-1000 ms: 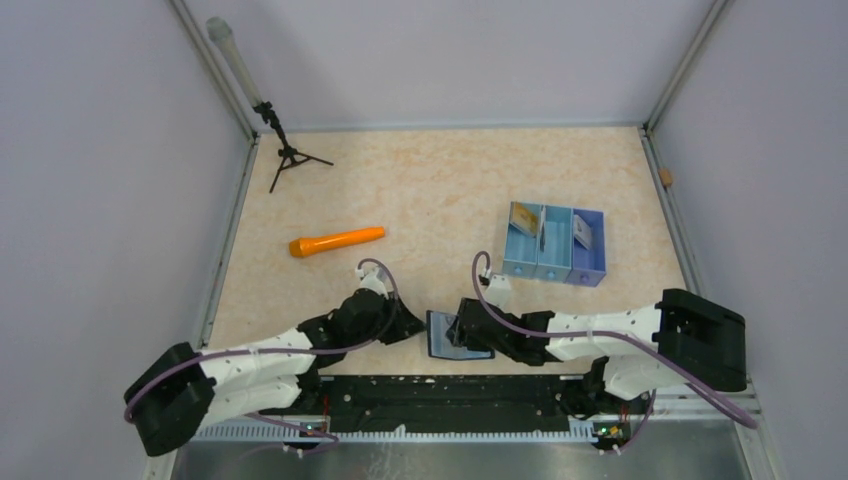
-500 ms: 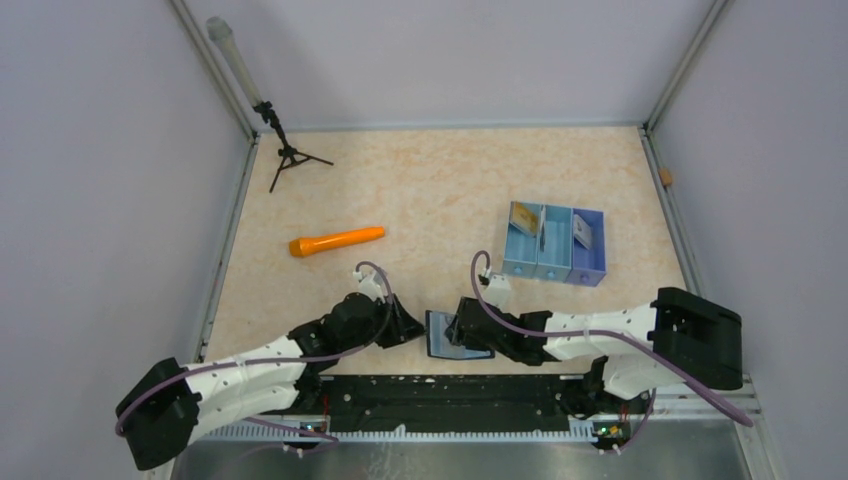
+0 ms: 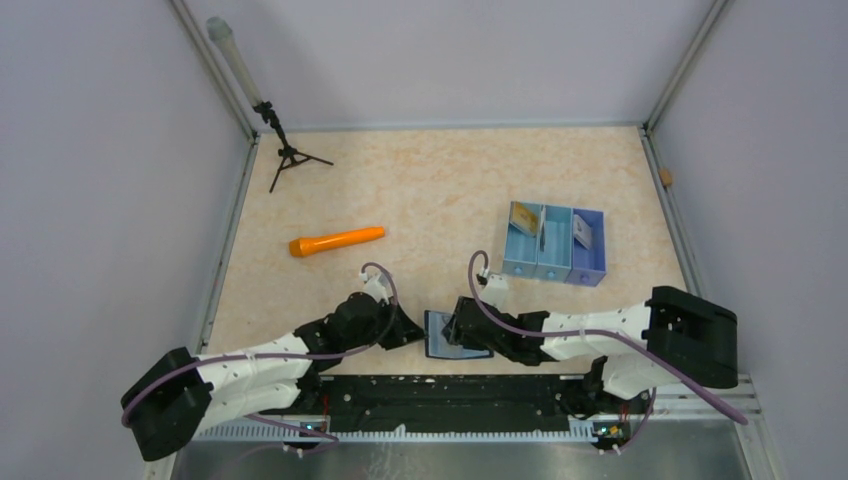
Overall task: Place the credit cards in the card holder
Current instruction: Insert the credit card into the card holder.
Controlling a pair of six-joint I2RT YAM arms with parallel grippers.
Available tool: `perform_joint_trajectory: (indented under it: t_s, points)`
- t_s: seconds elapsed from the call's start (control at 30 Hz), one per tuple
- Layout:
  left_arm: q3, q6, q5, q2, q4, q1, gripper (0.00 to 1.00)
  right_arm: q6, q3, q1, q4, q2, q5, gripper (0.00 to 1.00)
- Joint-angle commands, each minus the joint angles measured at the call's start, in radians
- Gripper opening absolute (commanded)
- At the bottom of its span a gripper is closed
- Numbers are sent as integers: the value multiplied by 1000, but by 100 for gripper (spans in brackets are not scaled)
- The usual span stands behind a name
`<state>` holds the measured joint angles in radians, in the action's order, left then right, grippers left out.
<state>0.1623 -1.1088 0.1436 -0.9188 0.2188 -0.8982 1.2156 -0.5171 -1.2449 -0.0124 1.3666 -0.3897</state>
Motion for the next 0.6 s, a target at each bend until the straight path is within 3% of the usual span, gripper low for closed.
perform_joint_trajectory:
  t_s: [0.0, 0.27, 0.57]
  points:
    - [-20, -5, 10, 2, 50, -4, 0, 2, 18, 7, -48, 31, 38, 49]
    - [-30, -15, -12, -6, 38, -3, 0, 11, 19, 4, -151, 39, 101, 48]
    - [-32, -36, -30, -14, 38, -3, 0, 18, -37, -27, -149, 65, 109, 47]
